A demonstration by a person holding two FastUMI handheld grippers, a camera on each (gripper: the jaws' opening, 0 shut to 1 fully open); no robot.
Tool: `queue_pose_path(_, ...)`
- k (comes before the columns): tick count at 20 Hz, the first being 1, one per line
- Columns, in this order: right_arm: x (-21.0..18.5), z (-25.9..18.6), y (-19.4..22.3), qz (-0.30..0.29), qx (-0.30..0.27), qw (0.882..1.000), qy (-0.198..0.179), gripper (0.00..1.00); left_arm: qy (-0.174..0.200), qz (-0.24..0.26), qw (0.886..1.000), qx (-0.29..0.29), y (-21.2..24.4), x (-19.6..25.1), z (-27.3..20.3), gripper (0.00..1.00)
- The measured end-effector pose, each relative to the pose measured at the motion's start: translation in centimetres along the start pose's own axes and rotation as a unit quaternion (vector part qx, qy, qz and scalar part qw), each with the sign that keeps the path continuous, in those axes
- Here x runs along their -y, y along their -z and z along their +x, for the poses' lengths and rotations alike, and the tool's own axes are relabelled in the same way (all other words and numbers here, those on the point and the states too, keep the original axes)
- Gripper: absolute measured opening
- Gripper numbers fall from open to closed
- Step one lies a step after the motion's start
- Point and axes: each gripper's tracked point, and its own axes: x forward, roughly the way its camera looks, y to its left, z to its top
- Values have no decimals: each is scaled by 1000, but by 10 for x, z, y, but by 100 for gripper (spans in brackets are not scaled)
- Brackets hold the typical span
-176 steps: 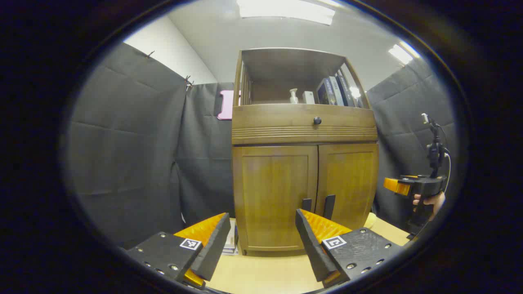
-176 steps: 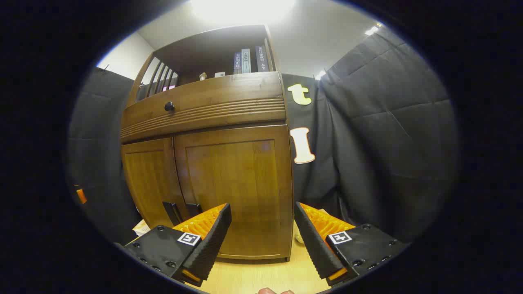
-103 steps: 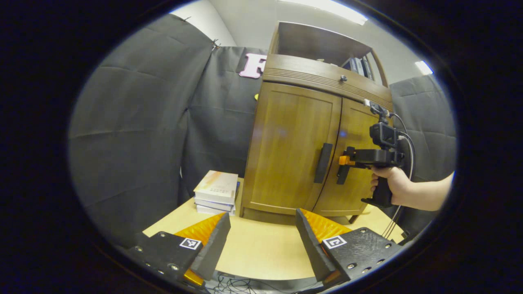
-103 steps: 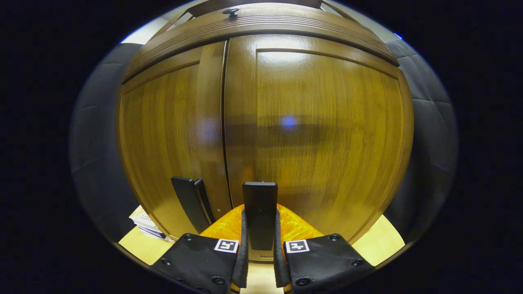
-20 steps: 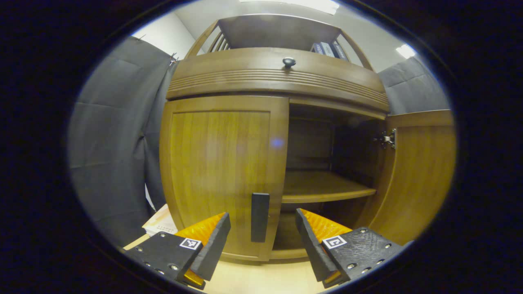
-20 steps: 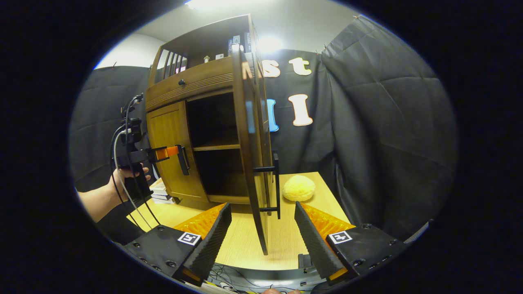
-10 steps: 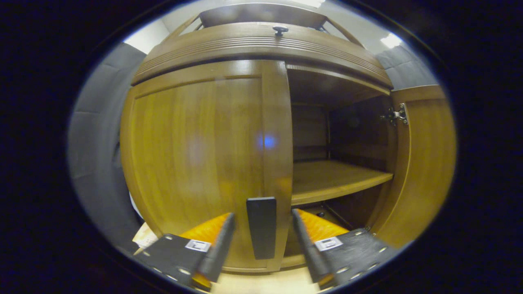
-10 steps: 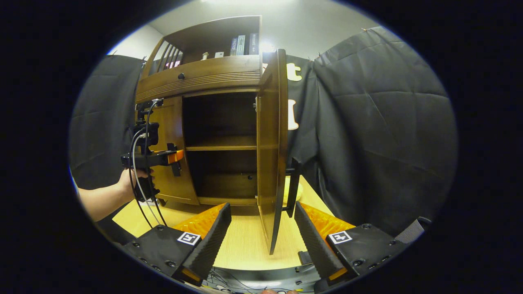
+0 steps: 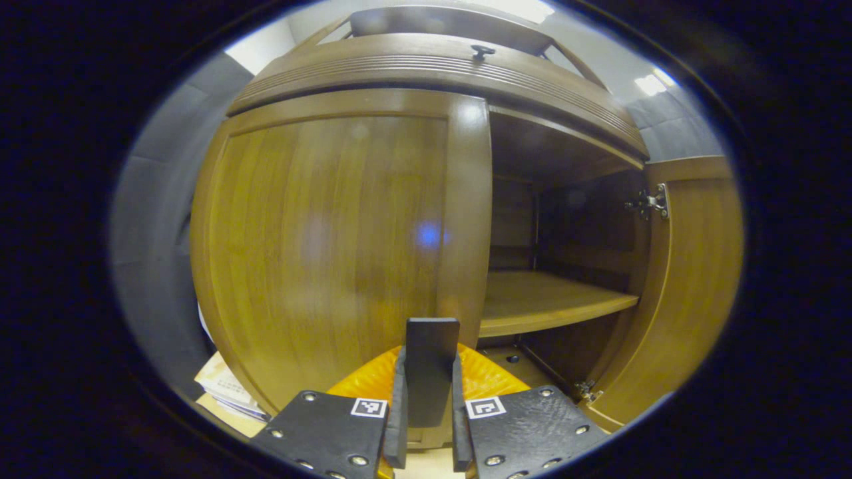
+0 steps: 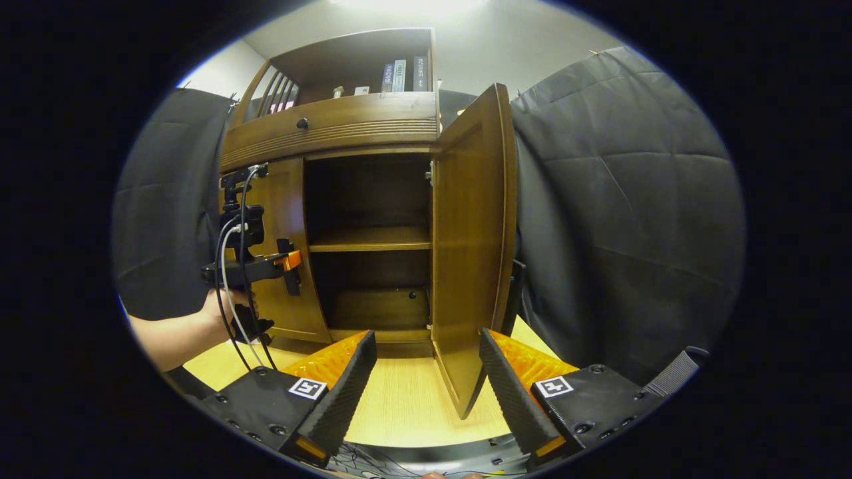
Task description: Open the right door of the double-door shoe cabinet with the right hand, and open the left door with the left hand.
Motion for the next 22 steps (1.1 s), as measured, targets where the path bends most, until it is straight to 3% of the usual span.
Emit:
queue_pose_path(2, -5, 2, -4, 1, 7, 1000, -1, 98, 2, 7, 1000, -3, 1, -2, -1, 21)
queue_pose_path(3, -8, 3, -7, 0, 11, 1000, -2, 93, 5, 2, 1000, -5, 0, -1, 0, 19)
queue_pose_path(5, -9, 5, -5, -2, 15, 1000, -3, 98, 12, -8, 1000, -8, 0, 1, -2, 23)
queue_pose_path(6, -10, 7, -6, -2, 16, 1000, -3, 93, 13, -6, 1000, -10, 0, 1, -3, 23)
queue_pose_path(8, -13, 9, -6, 3, 18, 1000, -5, 98, 15, -1, 1000, -7, 0, 0, -5, 22)
queue_pose_path(10, -17, 12, -7, 8, 20, 1000, -8, 93, 19, -7, 1000, -8, -1, 1, -9, 22)
queue_pose_path(12, -16, 17, -7, 6, 23, 1000, -6, 98, 24, -17, 1000, -10, -5, 3, -10, 19)
queue_pose_path(13, -17, 19, -6, 2, 21, 1000, -6, 93, 27, -15, 999, -12, -7, 3, -10, 23)
queue_pose_path(14, -20, 20, -6, -1, 22, 1000, -8, 93, 30, -14, 999, -10, -8, 2, -10, 19)
queue_pose_path(15, -24, 20, -8, -3, 24, 1000, -11, 98, 33, -15, 999, -11, -10, 2, -11, 19)
queue_pose_path(17, -32, 21, -10, -3, 28, 999, -21, 93, 34, -18, 999, -12, -15, -2, -13, 19)
queue_pose_path(19, -39, 25, -11, -3, 31, 999, -32, 93, 34, -18, 999, -13, -23, -9, -16, 19)
queue_pose_path(20, -43, 27, -10, -5, 31, 999, -38, 98, 33, -18, 999, -14, -19, -6, -15, 19)
queue_pose_path(21, -46, 28, -9, -7, 30, 999, -43, 93, 31, -19, 999, -13, -19, -5, -14, 21)
queue_pose_path(22, -49, 28, -9, -9, 31, 998, -49, 98, 29, -20, 999, -12, -18, -5, -14, 22)
